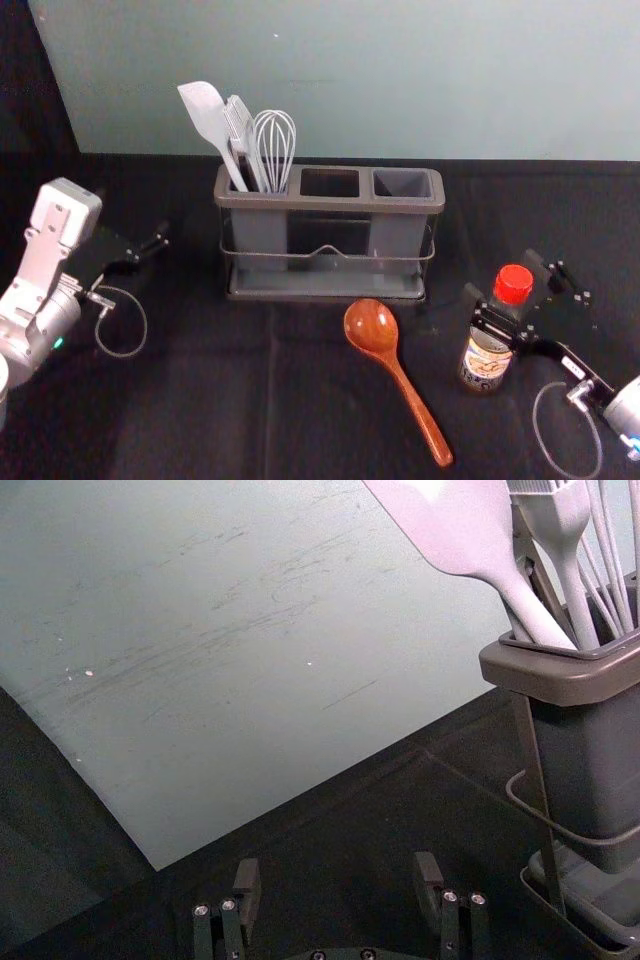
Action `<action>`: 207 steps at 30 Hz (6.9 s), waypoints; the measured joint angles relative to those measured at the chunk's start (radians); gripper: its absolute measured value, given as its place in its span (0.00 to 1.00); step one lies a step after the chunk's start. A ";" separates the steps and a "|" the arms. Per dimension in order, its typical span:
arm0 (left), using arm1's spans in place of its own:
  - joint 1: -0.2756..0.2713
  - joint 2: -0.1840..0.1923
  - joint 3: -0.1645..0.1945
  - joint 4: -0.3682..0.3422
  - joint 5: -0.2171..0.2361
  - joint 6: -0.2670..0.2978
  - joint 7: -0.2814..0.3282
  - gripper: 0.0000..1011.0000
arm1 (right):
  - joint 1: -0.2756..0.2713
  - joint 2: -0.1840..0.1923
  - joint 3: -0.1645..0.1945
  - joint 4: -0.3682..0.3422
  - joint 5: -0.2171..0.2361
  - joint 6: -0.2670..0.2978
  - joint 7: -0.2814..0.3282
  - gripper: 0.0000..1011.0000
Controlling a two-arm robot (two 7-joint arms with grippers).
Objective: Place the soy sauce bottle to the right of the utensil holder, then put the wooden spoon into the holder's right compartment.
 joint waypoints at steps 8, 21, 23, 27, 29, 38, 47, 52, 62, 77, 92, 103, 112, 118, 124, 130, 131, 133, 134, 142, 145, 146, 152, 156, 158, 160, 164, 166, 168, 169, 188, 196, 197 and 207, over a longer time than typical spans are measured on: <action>0.000 0.000 0.000 0.000 0.000 0.000 0.000 0.99 | 0.010 -0.019 0.005 0.002 -0.025 0.011 0.014 0.99; 0.000 0.000 0.000 0.000 0.000 0.000 0.000 0.99 | -0.014 -0.033 0.037 -0.014 -0.038 0.027 0.037 0.78; 0.000 0.000 0.000 0.000 0.000 0.000 0.000 0.99 | -0.019 -0.036 0.043 -0.016 -0.038 0.031 0.040 0.74; 0.000 0.000 0.000 0.000 0.000 0.000 0.000 0.99 | -0.024 -0.039 0.051 -0.021 -0.040 0.035 0.045 0.59; 0.000 0.000 0.000 0.000 0.000 0.000 0.000 0.99 | -0.027 -0.040 0.056 -0.024 -0.045 0.040 0.046 0.55; 0.000 0.000 0.000 0.000 0.000 0.000 0.000 0.99 | -0.038 -0.052 0.075 -0.034 -0.059 0.048 0.060 0.38; 0.000 0.000 0.000 0.000 0.000 0.000 0.000 0.99 | -0.049 -0.059 0.104 -0.068 -0.076 0.050 0.069 0.38; 0.000 0.000 0.000 0.000 0.000 0.000 0.000 0.99 | -0.044 -0.063 0.110 -0.073 -0.086 0.056 0.075 0.38; 0.000 0.000 0.000 0.000 0.000 0.000 0.000 0.99 | -0.020 -0.083 0.117 -0.070 -0.109 0.074 0.093 0.38; 0.000 0.000 0.000 0.000 0.000 0.000 0.000 0.99 | 0.075 -0.063 0.118 0.005 -0.049 0.095 0.216 0.38; 0.000 0.000 0.000 0.000 0.000 0.000 0.000 0.99 | 0.206 -0.043 0.073 0.121 0.003 0.081 0.274 0.38; 0.000 0.000 0.000 0.000 0.000 0.000 0.000 0.99 | 0.332 -0.068 0.017 0.259 -0.026 0.061 0.283 0.38; 0.000 0.000 0.000 0.000 0.000 0.000 0.000 0.99 | 0.391 -0.095 -0.015 0.335 -0.049 0.040 0.290 0.38; 0.000 0.000 0.000 0.000 0.000 0.000 0.000 0.99 | 0.417 -0.115 -0.025 0.368 -0.057 0.025 0.290 0.38; 0.000 0.000 0.000 0.000 0.000 0.000 0.000 0.99 | 0.442 -0.140 -0.037 0.406 -0.061 0.013 0.291 0.38; 0.000 0.000 0.000 0.000 0.000 0.000 0.000 0.99 | 0.456 -0.155 -0.043 0.432 -0.062 0.004 0.295 0.38; 0.000 0.000 0.000 0.000 0.000 0.000 0.000 0.99 | 0.457 -0.157 -0.044 0.434 -0.062 0.003 0.295 0.38; 0.000 0.000 0.000 0.000 0.000 0.000 0.000 0.99 | 0.459 -0.160 -0.045 0.438 -0.062 0.001 0.296 0.38; 0.000 0.000 0.000 0.000 0.000 0.000 0.000 0.99 | 0.461 -0.162 -0.045 0.442 -0.062 -0.001 0.295 0.38; 0.000 0.000 0.000 0.000 0.000 0.000 0.000 0.99 | 0.464 -0.171 -0.045 0.456 -0.064 -0.007 0.295 0.38; 0.000 0.000 0.000 0.000 0.000 0.000 0.000 0.99 | 0.464 -0.173 -0.045 0.461 -0.064 -0.007 0.293 0.38; 0.000 0.000 0.000 0.000 0.000 0.000 0.000 0.99 | 0.464 -0.174 -0.044 0.464 -0.064 -0.007 0.293 0.38; 0.000 0.000 0.000 0.000 0.000 0.000 0.000 0.99 | 0.463 -0.178 -0.040 0.471 -0.064 -0.015 0.291 0.38; 0.000 0.000 0.000 0.000 0.000 0.000 0.000 0.99 | 0.463 -0.183 -0.036 0.477 -0.062 -0.022 0.292 0.38; 0.000 0.000 0.000 0.000 0.000 0.000 0.000 0.99 | 0.464 -0.185 -0.034 0.478 -0.061 -0.025 0.292 0.43; 0.000 0.000 0.000 0.000 0.000 0.000 0.000 0.99 | 0.463 -0.187 -0.031 0.478 -0.057 -0.027 0.292 0.49; 0.000 0.000 0.000 0.000 0.000 0.000 0.000 0.99 | 0.457 -0.187 -0.024 0.468 -0.054 -0.034 0.291 0.61; 0.000 0.000 0.000 0.000 0.000 0.000 0.000 0.99 | 0.450 -0.184 -0.018 0.451 -0.055 -0.042 0.289 0.69; 0.000 0.000 0.000 0.000 0.000 0.000 0.000 0.99 | 0.441 -0.180 -0.010 0.429 -0.056 -0.047 0.282 0.73; 0.000 0.000 0.000 0.000 0.000 0.000 0.000 0.99 | 0.441 -0.180 -0.010 0.429 -0.056 -0.047 0.282 0.76; 0.000 0.000 0.000 0.000 0.000 0.000 0.000 0.99 | 0.207 -0.125 0.031 0.097 -0.132 0.019 0.180 0.99; 0.000 0.000 0.000 0.000 0.000 0.000 0.000 0.99 | 0.142 -0.121 -0.026 0.033 -0.200 0.156 0.131 0.99; 0.000 0.000 0.000 0.000 0.000 0.000 0.000 0.99 | 0.138 -0.123 -0.035 0.030 -0.211 0.175 0.122 0.99; 0.000 0.000 0.000 0.000 0.000 0.000 0.000 0.99 | 0.126 -0.180 -0.108 0.051 -0.346 0.303 0.030 0.99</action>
